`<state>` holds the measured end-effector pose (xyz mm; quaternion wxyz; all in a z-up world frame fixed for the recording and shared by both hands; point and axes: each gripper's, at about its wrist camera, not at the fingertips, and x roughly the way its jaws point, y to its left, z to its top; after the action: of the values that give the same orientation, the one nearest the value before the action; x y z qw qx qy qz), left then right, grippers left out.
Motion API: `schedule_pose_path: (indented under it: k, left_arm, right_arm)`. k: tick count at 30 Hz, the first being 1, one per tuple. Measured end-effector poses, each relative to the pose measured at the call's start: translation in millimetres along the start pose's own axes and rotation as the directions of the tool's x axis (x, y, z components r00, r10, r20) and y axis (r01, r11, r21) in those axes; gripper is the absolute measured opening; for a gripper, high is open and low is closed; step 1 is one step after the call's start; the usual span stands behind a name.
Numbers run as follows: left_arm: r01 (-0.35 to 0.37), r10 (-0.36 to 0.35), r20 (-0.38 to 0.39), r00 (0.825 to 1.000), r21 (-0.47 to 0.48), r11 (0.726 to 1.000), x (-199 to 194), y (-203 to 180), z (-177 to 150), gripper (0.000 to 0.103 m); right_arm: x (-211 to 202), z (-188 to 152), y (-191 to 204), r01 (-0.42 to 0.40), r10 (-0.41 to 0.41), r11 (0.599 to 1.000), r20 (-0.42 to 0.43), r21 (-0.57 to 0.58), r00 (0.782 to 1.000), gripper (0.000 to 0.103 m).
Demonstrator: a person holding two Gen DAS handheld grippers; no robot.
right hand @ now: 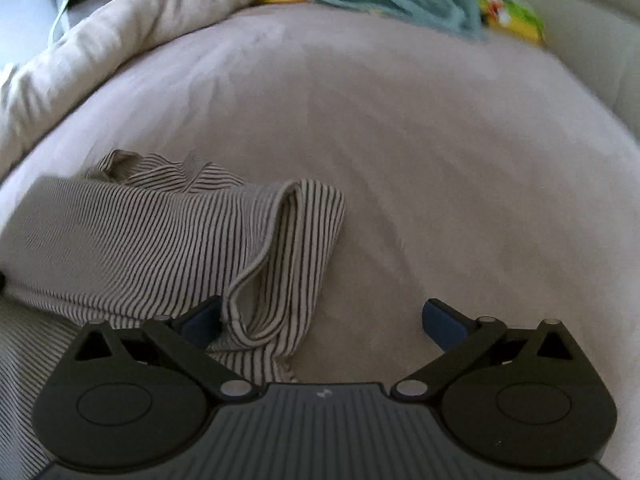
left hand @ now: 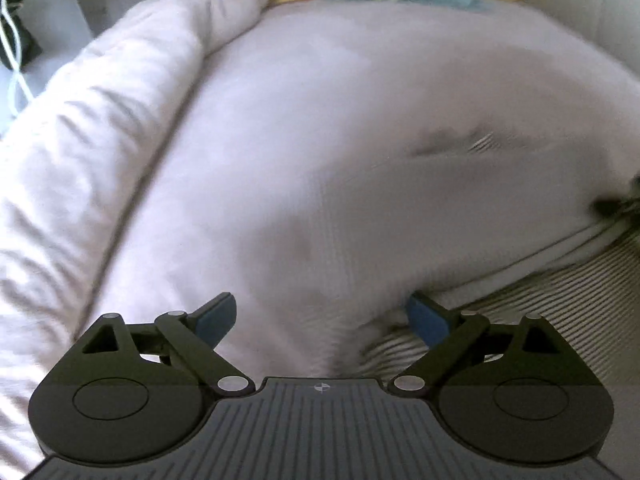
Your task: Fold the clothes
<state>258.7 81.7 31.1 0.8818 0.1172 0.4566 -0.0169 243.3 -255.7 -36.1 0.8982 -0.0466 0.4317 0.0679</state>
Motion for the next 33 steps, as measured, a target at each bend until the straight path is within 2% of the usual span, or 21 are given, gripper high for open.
schedule_pose_path:
  k: [1,4,7,10,11,12,15,16,18,20,23,25,26,30,31,32,33]
  left_arm:
    - [-0.009,0.009,-0.004,1.0,0.009,1.0,2,3,-1,0.097]
    - [0.026,-0.026,0.007,1.0,-0.006,1.0,0,11,2,0.096]
    - [0.134,-0.127,0.083,0.988,-0.09,0.987,-13,20,19,0.096]
    - [0.291,-0.269,0.157,0.95,-0.144,0.946,-19,19,30,0.096]
    - [0.343,-0.315,0.18,0.932,-0.155,0.927,-21,18,33,0.096]
    - [0.371,-0.34,0.189,0.921,-0.159,0.915,-19,16,35,0.096]
    - [0.296,-0.282,0.112,0.953,-0.127,0.947,11,-2,37,0.096]
    - [0.27,-0.262,0.087,0.961,-0.115,0.956,20,-8,37,0.096]
    - [0.21,-0.209,0.021,0.978,-0.117,0.971,43,-13,33,0.095]
    - [0.214,-0.215,0.016,0.977,-0.149,0.965,48,-7,28,0.097]
    - [0.231,-0.235,0.005,0.972,-0.192,0.954,50,3,24,0.099]
    - [0.234,-0.243,-0.016,0.97,-0.22,0.947,54,3,22,0.101]
    - [0.243,-0.256,-0.024,0.966,-0.25,0.937,57,6,21,0.102]
    - [0.247,-0.27,-0.038,0.962,-0.296,0.923,56,11,23,0.102]
    - [0.248,-0.27,-0.036,0.962,-0.301,0.921,52,13,24,0.099]
    - [0.251,-0.273,-0.03,0.962,-0.308,0.918,46,16,25,0.081]
    - [0.253,-0.274,-0.02,0.962,-0.32,0.913,40,21,27,0.071]
  right_arm:
    - [-5,-1,3,0.035,-0.034,0.999,0.019,-0.035,0.999,0.103]
    - [-14,4,10,0.121,-0.117,0.988,0.043,-0.1,0.992,0.103]
    - [-24,10,19,0.182,-0.174,0.973,0.063,-0.145,0.983,0.103]
    - [-41,20,20,0.24,-0.229,0.964,0.099,-0.113,0.968,0.103]
    - [-47,22,17,0.239,-0.229,0.967,0.108,-0.093,0.967,0.103]
    - [-50,25,18,0.193,-0.185,0.979,0.11,-0.067,0.977,0.103]
    - [-53,32,20,0.059,-0.057,0.998,0.103,-0.01,0.993,0.103]
    - [-45,32,24,0.053,-0.051,0.998,0.08,-0.021,0.996,0.103]
    - [-12,28,34,0.157,-0.156,0.984,0.017,-0.081,0.988,0.103]
    - [10,18,31,0.177,-0.18,0.981,-0.038,-0.074,0.983,0.103]
    - [10,19,14,0.114,-0.107,0.99,-0.076,0.088,0.991,0.103]
    - [14,22,3,0.072,-0.055,0.985,-0.11,0.156,0.992,0.103]
    - [18,24,-6,0.033,-0.003,0.976,-0.139,0.215,0.99,0.103]
    - [23,29,-25,-0.069,0.121,0.96,-0.179,0.273,0.976,0.103]
    - [21,31,-28,-0.084,0.136,0.959,-0.181,0.271,0.974,0.103]
    - [19,33,-31,-0.099,0.151,0.958,-0.18,0.27,0.972,0.103]
    - [10,36,-33,-0.119,0.167,0.955,-0.159,0.27,0.973,0.103]
